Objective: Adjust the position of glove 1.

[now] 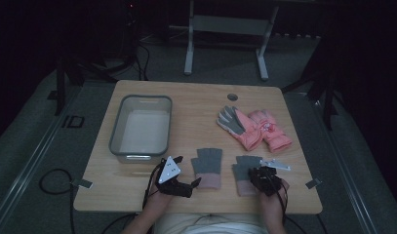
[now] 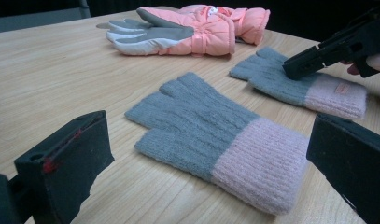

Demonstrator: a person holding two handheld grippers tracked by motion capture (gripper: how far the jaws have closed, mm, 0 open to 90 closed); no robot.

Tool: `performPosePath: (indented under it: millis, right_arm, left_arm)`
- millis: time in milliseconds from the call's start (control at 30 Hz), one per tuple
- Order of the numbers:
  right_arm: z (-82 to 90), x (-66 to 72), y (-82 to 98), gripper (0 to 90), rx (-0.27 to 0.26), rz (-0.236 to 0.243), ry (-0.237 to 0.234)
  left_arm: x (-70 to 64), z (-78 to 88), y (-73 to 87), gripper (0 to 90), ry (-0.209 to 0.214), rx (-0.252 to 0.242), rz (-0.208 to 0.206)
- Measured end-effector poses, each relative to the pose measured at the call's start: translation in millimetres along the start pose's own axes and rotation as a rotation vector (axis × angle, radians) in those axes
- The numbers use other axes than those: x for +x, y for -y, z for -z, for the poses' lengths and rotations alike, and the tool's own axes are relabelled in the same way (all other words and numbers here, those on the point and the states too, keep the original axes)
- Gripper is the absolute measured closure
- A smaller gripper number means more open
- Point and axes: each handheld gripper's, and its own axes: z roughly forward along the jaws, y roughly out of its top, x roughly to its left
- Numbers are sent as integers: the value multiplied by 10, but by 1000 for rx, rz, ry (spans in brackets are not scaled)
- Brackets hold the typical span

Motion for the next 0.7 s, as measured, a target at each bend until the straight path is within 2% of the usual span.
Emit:
performPosePath:
  millis: [100,133,167,200,233,267,300,433,567,700]
  right_arm:
    - [47,-54,-57,702,-10,26,-21]
    - [68,-84,-85,700,-26,49,-47]
    - [80,-107,-116,685,-29,93,-67]
    - [79,-135,-156,677,-8,159,-75]
    - [82,-160,-179,676,-2,185,-97]
    - [92,-201,-212,679,-5,219,-148]
    - [98,-221,-231,679,0,246,-169]
    - [74,-325,-303,657,50,369,-284]
    - [8,-344,-325,617,120,456,-317]
    - [-43,-329,-360,592,131,465,-314]
  left_arm:
    - [-1,-1,0,0,1,0,-1]
    - [-1,-1,0,0,2,-1,-1]
    - [-1,-1,0,0,3,0,-2]
    - [0,-1,0,0,3,0,-1]
    - [2,-1,-1,0,4,1,0]
    - [3,-1,-1,0,4,2,0]
    - [2,-2,-1,0,3,3,0]
    - [0,-2,-2,0,1,4,-1]
    - [2,-3,-2,0,0,4,3]
    - [2,-3,-2,0,0,4,2]
